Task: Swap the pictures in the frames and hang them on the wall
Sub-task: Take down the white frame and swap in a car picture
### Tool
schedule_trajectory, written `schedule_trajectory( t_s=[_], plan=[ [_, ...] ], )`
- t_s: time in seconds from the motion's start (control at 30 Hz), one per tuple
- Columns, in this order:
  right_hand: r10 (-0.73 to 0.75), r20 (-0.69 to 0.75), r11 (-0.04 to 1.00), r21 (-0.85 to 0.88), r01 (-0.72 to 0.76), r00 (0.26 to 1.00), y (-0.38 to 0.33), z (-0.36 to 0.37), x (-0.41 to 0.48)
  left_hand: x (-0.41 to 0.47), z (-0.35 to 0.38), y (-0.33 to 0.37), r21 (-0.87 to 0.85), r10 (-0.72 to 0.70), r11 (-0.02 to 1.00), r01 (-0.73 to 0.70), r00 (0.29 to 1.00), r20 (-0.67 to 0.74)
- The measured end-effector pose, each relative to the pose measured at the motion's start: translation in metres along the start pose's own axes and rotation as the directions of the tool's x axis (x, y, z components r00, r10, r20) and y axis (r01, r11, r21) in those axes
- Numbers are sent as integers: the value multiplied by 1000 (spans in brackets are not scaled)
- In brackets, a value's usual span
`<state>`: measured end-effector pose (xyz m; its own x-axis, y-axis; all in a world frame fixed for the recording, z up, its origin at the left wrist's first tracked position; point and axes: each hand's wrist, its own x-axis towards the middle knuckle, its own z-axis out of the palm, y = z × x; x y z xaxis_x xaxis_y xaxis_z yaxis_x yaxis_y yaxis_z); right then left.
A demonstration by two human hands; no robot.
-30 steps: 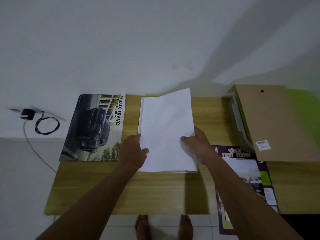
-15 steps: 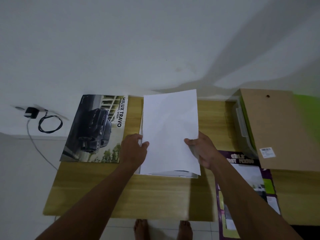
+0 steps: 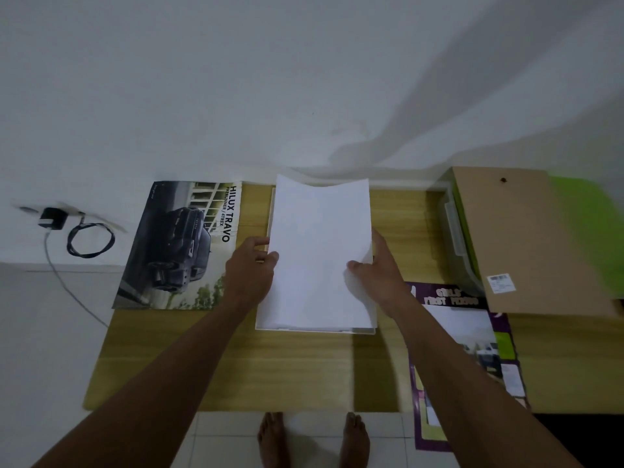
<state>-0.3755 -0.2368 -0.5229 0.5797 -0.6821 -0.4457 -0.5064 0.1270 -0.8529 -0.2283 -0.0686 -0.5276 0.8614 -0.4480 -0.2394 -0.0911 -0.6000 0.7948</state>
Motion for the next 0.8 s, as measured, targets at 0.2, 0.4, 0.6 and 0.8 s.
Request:
schedule_trajectory(
  t_s=[0.2, 0.4, 0.6, 0.8],
  plan=[
    [31, -64, 1000, 5, -31, 997, -12, -1, -14, -10, -16, 1, -56, 108, 993, -99, 979, 175],
    [-186, -158, 949, -286, 135, 970, -59, 11, -36, -41, -33, 25, -111, 463, 881, -459, 887, 6],
    [-181, -179, 971, -191, 146, 967, -119, 20, -61, -82, -36, 64, 7, 658, 753, -658, 753, 4],
    [-207, -269, 976, -119, 181, 940, -121, -13, -90, -106, -36, 78, -151, 431, 893, -424, 902, 17]
  ],
)
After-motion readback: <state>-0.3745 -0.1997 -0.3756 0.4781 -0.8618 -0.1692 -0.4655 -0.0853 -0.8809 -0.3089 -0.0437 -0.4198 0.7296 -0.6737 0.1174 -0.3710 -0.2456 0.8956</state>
